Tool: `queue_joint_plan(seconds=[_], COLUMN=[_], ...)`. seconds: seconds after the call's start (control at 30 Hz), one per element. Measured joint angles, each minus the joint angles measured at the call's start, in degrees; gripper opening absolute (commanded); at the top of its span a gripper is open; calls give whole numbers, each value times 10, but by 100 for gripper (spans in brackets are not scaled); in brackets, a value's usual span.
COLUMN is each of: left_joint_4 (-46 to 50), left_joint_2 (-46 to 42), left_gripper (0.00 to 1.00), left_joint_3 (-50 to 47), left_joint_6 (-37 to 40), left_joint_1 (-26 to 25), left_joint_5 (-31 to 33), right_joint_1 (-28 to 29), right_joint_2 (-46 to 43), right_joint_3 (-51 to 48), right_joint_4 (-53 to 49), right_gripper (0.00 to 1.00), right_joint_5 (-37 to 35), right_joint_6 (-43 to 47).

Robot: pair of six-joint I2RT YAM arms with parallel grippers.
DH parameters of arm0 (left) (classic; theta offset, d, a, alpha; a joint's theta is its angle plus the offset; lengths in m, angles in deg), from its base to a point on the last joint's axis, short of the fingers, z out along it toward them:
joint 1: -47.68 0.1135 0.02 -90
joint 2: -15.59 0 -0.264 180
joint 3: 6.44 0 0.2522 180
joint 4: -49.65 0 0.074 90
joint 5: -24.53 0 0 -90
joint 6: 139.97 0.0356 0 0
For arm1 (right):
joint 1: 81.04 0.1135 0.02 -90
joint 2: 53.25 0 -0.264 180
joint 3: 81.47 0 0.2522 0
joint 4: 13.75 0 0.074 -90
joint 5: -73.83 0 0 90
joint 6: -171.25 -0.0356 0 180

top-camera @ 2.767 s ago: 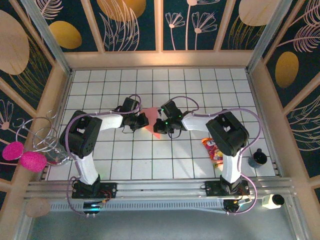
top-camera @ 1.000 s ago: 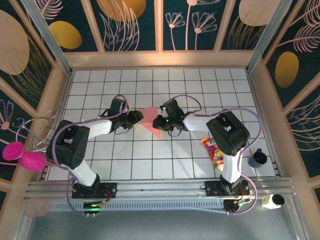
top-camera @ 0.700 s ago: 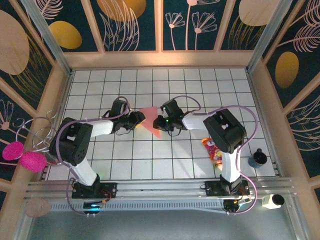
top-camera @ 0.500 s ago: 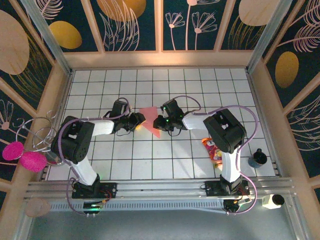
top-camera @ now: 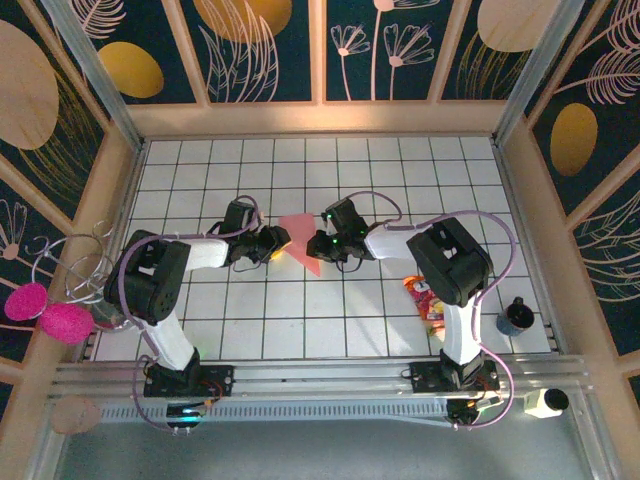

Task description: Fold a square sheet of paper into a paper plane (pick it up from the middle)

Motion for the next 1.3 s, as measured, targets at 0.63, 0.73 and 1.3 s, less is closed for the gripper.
queue_joint_plan(seconds=[0.63, 0.73, 1.3], left_joint_4=[-29, -25, 35], left_joint_2=[0, 0, 5], left_gripper=[30, 33, 32], left_joint_3=[0, 0, 18], left_joint_6=[-12, -10, 20], left_joint_1=[-2, -2, -5], left_joint_5=[-34, -33, 14], right_joint_1=[-3, -3, -3], right_joint_2=[0, 0, 0], right_joint_3=[-4, -4, -7], right_joint_4=[7, 8, 14], right_gripper=[17, 17, 17], right_joint_5=[2, 2, 2], right_joint_6=[-2, -2, -4])
